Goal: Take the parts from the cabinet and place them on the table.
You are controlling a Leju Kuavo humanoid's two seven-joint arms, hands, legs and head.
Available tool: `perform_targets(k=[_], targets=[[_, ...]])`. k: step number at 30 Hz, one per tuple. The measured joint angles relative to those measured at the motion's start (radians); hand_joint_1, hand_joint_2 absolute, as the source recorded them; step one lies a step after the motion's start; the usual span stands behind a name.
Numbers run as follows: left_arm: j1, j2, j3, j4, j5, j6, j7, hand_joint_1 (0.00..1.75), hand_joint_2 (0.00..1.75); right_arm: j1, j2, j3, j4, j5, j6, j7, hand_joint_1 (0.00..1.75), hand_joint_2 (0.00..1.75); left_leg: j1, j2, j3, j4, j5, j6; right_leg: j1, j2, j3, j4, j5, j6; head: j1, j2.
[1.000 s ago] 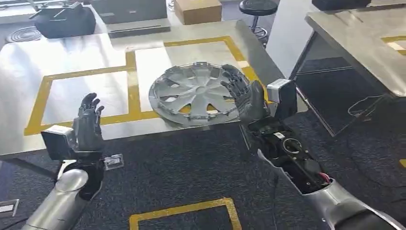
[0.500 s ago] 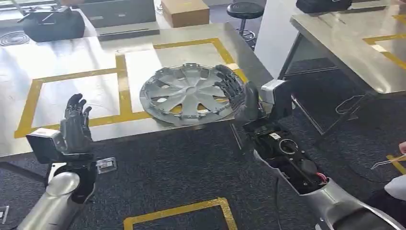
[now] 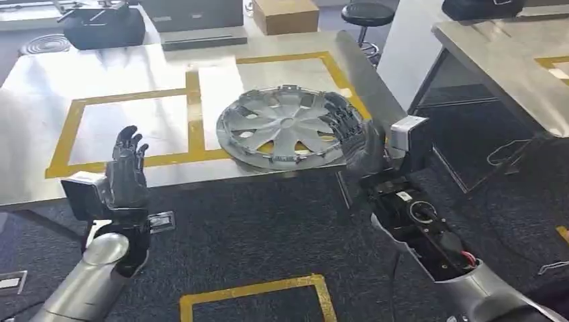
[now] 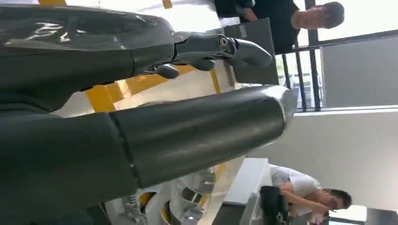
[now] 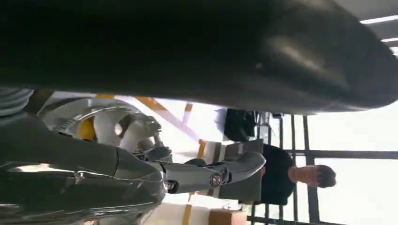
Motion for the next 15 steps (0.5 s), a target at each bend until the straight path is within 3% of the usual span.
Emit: perform_targets(k=[1,2,3,6,7,8,9,11,12,13,15], targets=[[0.000,0.000,0.000,0.000,0.000,0.000,0.000,0.00,0.00,0.000,0.000,0.000,0.000,0.000,0.000,0.000,0.00,0.00,-0.002,-0.001,0.001,-0.001,0.003,-0.004,-0.002,-0.001,0.001,-0.006,0.005,-0.007,0.000,0.000],[-0.001,0.001,0.000,-0.001,0.000,0.000,0.000,0.00,0.00,-0.003,0.000,0.000,0.000,0.000,0.002,0.000,0.00,0.00,-0.001,-0.001,-0.005,0.009,-0.012,-0.008,-0.015,-0.005,0.006,-0.017,0.013,-0.018,-0.001,0.000],[-0.003,0.001,0.000,-0.001,0.000,0.000,0.000,0.00,0.00,-0.006,-0.001,-0.001,0.000,-0.003,0.002,0.000,0.00,0.00,-0.001,-0.003,-0.019,0.044,-0.044,-0.016,-0.013,-0.004,0.004,-0.020,0.019,-0.026,-0.006,0.000],[0.000,0.003,0.000,-0.001,0.000,0.000,0.000,0.00,0.00,-0.007,-0.001,0.002,0.000,-0.003,0.005,-0.001,0.00,0.00,0.008,-0.003,-0.122,0.291,-0.167,-0.031,-0.013,-0.008,-0.012,-0.019,0.028,-0.032,-0.027,0.000],[0.002,0.003,0.000,-0.001,0.000,0.000,0.000,0.00,0.00,-0.007,-0.001,0.002,0.000,-0.003,0.005,0.000,0.00,0.00,0.010,-0.003,-0.139,0.335,-0.178,-0.034,-0.014,-0.009,-0.017,-0.018,0.031,-0.031,-0.030,0.000],[0.003,0.003,0.000,-0.001,0.000,0.000,0.000,0.00,0.00,-0.007,-0.001,0.002,0.000,-0.003,0.005,0.000,0.00,0.00,0.013,-0.003,-0.131,0.326,-0.166,-0.036,-0.014,-0.009,-0.021,-0.018,0.035,-0.031,-0.034,0.000],[0.002,0.005,0.000,-0.001,0.000,0.000,0.000,0.00,0.00,-0.007,-0.001,0.003,0.000,-0.003,0.005,0.000,0.00,0.00,0.015,-0.003,-0.104,0.281,-0.141,-0.037,-0.015,-0.009,-0.024,-0.017,0.037,-0.028,-0.037,0.000],[-0.001,0.005,0.000,-0.002,0.000,0.000,0.000,0.00,0.00,-0.007,-0.001,0.002,0.000,-0.003,0.005,0.000,0.00,0.00,0.020,-0.002,0.020,0.072,-0.059,-0.037,-0.019,-0.009,-0.028,-0.014,0.041,-0.021,-0.040,0.000],[-0.003,0.005,0.000,-0.002,0.000,0.000,0.000,0.00,0.00,-0.009,-0.001,0.002,0.000,-0.003,0.005,0.000,0.00,0.00,0.021,-0.002,0.053,-0.002,-0.065,-0.035,-0.016,-0.009,-0.033,-0.013,0.043,-0.016,-0.044,0.000],[-0.003,0.004,0.000,-0.003,0.000,-0.001,0.000,0.00,0.00,-0.011,-0.001,0.002,0.000,-0.003,0.005,0.000,0.00,0.00,0.014,-0.005,0.051,-0.002,-0.050,-0.024,-0.012,-0.008,-0.037,-0.009,0.046,-0.011,-0.050,0.000],[-0.003,0.005,0.000,-0.003,0.000,-0.001,0.000,0.00,0.00,-0.012,-0.001,0.002,0.000,-0.003,0.005,-0.001,0.00,0.00,0.011,-0.006,0.044,0.003,-0.046,-0.013,-0.014,-0.008,-0.040,-0.013,0.053,0.001,-0.035,0.000]])
